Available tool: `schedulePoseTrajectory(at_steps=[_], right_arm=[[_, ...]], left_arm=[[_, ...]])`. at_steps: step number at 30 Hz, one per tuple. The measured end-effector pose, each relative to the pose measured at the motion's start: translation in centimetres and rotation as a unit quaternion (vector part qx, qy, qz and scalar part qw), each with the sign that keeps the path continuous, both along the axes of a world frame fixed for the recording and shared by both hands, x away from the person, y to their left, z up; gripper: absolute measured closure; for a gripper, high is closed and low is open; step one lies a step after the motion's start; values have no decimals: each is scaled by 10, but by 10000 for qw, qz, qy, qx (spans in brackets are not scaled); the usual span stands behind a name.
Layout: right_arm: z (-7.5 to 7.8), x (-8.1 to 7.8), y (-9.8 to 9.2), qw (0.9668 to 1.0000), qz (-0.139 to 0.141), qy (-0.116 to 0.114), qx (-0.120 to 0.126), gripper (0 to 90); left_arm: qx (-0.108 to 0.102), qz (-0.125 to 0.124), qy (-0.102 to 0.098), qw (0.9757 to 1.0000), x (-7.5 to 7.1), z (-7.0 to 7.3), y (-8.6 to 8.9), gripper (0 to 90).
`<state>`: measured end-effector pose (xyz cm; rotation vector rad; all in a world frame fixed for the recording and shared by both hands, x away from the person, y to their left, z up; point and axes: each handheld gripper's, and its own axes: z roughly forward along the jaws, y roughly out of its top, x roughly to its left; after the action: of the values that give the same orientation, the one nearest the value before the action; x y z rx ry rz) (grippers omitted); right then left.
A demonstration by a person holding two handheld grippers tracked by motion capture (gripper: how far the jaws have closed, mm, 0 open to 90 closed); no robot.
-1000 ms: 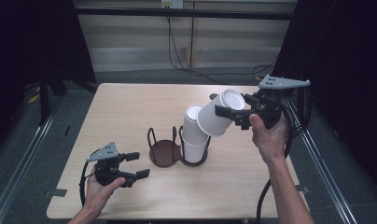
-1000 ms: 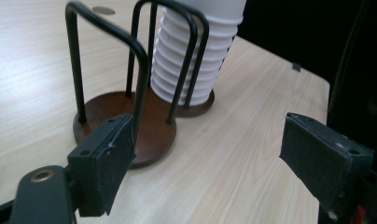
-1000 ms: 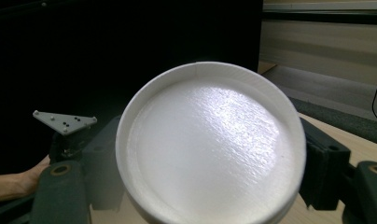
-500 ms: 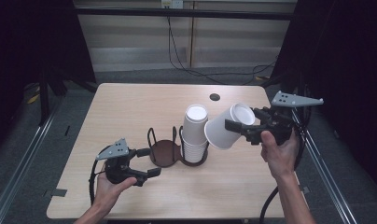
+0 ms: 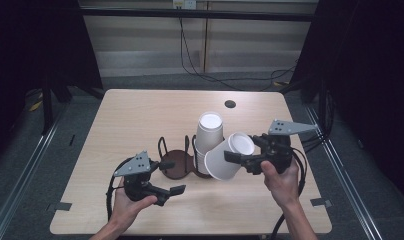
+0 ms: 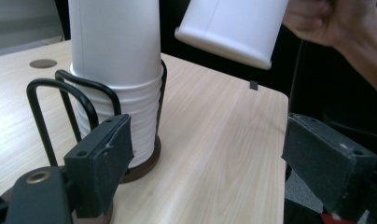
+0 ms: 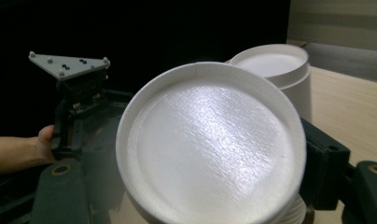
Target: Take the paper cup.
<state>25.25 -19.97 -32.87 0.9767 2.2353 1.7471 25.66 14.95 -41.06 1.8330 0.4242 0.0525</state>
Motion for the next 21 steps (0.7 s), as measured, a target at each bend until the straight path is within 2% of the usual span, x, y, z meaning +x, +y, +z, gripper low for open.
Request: schedulePoseTrajectory(at_steps=[2,6,7,10,15,17,21], right_arm=[[-5,-1,5,10000,76,18,4,246],[-15,-3,14,9998,167,-24,96,246],[-17,-2,16,9998,178,13,27,246],[-23,0,20,9997,219,71,70,246],[-32,-2,34,9992,388,138,1,246],[-35,-2,40,9988,469,159,-35,246],[-39,-2,48,9983,550,176,-82,246]], left_arm=[[-16,-62,48,10000,1,3,3,159],[-107,42,-24,9999,2,9,10,160],[-115,57,-28,9999,2,9,11,159],[-125,-13,-20,9999,2,6,10,160],[-140,-93,-60,9998,-2,2,8,159],[-172,-156,-15,9997,-4,-1,6,158],[-81,-214,-1,9997,-6,-7,1,159]])
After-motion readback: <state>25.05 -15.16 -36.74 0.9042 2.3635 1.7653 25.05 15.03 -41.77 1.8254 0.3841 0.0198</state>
